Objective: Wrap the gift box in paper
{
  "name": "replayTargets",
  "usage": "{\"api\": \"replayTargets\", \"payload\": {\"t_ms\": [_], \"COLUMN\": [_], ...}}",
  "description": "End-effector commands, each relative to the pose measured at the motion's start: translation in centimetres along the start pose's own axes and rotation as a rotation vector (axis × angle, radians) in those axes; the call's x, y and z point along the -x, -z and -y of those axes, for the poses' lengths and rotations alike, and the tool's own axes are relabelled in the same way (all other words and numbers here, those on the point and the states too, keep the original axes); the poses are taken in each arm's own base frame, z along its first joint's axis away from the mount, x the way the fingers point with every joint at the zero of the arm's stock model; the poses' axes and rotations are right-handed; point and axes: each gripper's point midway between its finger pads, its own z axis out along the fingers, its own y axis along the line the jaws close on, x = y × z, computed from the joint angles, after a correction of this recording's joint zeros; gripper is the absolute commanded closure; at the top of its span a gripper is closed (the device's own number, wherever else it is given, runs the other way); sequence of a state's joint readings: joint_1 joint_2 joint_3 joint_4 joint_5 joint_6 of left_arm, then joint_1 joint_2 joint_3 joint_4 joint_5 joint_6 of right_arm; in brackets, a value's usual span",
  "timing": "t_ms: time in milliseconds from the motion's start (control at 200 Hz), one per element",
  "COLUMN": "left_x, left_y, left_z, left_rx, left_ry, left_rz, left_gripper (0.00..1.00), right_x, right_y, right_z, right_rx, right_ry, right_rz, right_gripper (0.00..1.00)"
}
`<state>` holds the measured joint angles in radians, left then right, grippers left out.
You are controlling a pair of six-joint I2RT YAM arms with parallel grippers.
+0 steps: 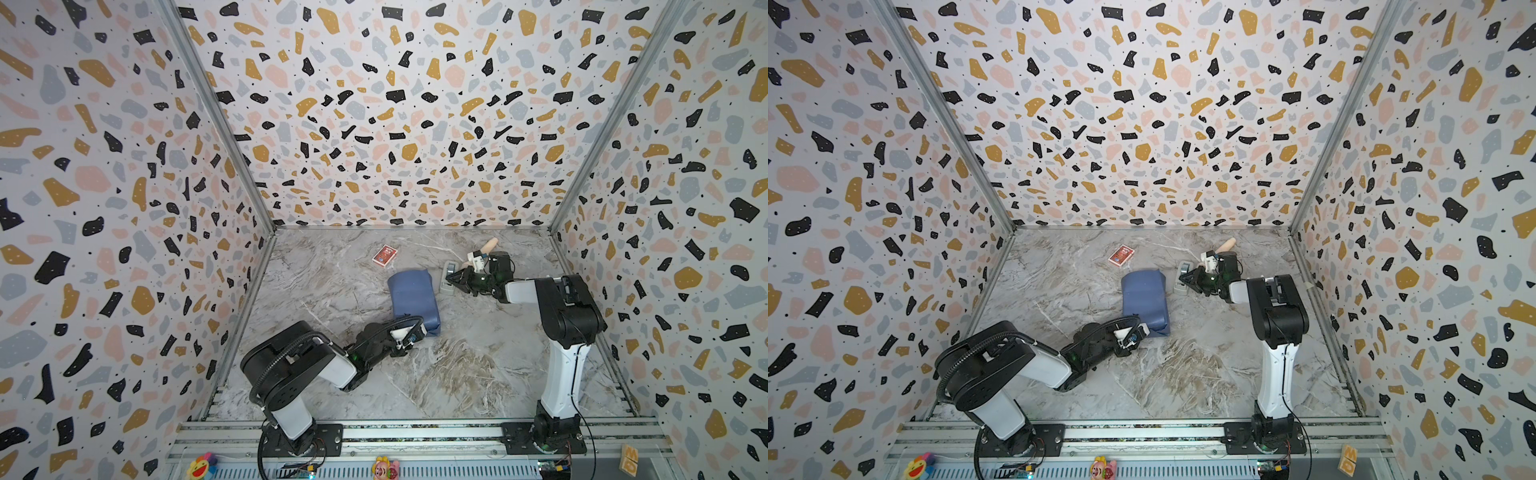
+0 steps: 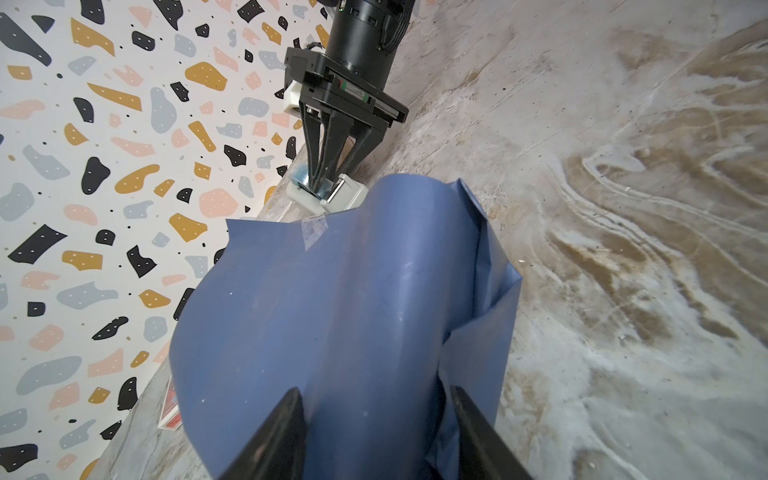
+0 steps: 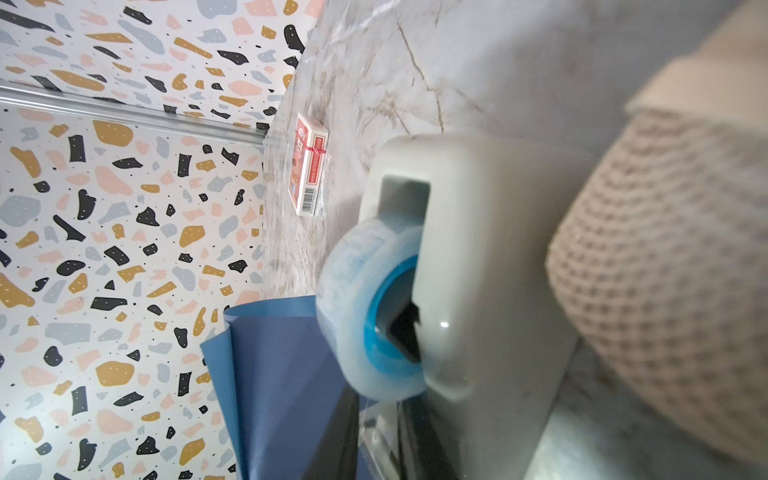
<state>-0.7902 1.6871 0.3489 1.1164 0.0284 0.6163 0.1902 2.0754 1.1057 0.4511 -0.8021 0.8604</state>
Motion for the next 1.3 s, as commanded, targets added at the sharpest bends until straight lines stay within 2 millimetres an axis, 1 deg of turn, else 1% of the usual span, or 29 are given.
{"api": "replayTargets", "payload": {"t_ms": [0,150,260,345,456,536,676,821,946,1206,1292], "left_x": [-4.6,-4.7,-4.7,-4.7,-4.7,-4.8,-4.7,-4.7,-4.7,-4.7,-4.8], "left_y": [0.6,0.6,0.6,0.6,0.6,0.6,0.6,0.6,0.6,0.6,0.6], "left_z": [4.2,4.3,4.3,4.2,4.2,4.2,4.1,4.1,4.1,4.2,4.2], "left_rx": [-0.158,-0.159,-0.159,-0.157,-0.156,-0.155,-0.154,-0.154,-0.154,-0.156,-0.158], "left_ry": [0.047,0.046,0.047,0.047,0.048,0.048,0.047,0.049,0.051,0.051,0.051], "left_rz": [-0.162,-0.163,-0.163,-0.165,-0.165,-0.167,-0.164,-0.165,-0.166,-0.169,-0.171], "left_gripper": [0.47,0.47,0.47,0.47,0.47,0.47,0.47,0.47,0.47,0.47,0.47], "right_x": [-1.2,-0.8,0.1,0.9,1.4,1.2,-0.1,-1.5,-2.5,-4.7,-5.0], "right_y": [-0.6,-0.4,0.3,1.1,1.9,2.3,2.7,2.5,2.3,1.9,1.7], "right_z": [0.0,-1.1,-2.4,-4.1,-6.1,-7.0,-7.8,-7.6,-7.0,-4.2,-3.2], "right_rx": [0.029,0.093,0.149,0.204,0.247,0.257,0.280,0.285,0.275,0.219,0.199], "right_ry": [-0.065,-0.090,-0.104,-0.095,-0.081,-0.075,-0.069,-0.076,-0.087,-0.119,-0.127], "right_rz": [-0.034,-0.020,0.005,0.024,0.031,0.035,0.016,-0.006,-0.020,-0.032,-0.033], "right_gripper": [0.87,1.00,1.00,1.00,1.00,1.00,1.00,1.00,1.00,1.00,1.00]}}
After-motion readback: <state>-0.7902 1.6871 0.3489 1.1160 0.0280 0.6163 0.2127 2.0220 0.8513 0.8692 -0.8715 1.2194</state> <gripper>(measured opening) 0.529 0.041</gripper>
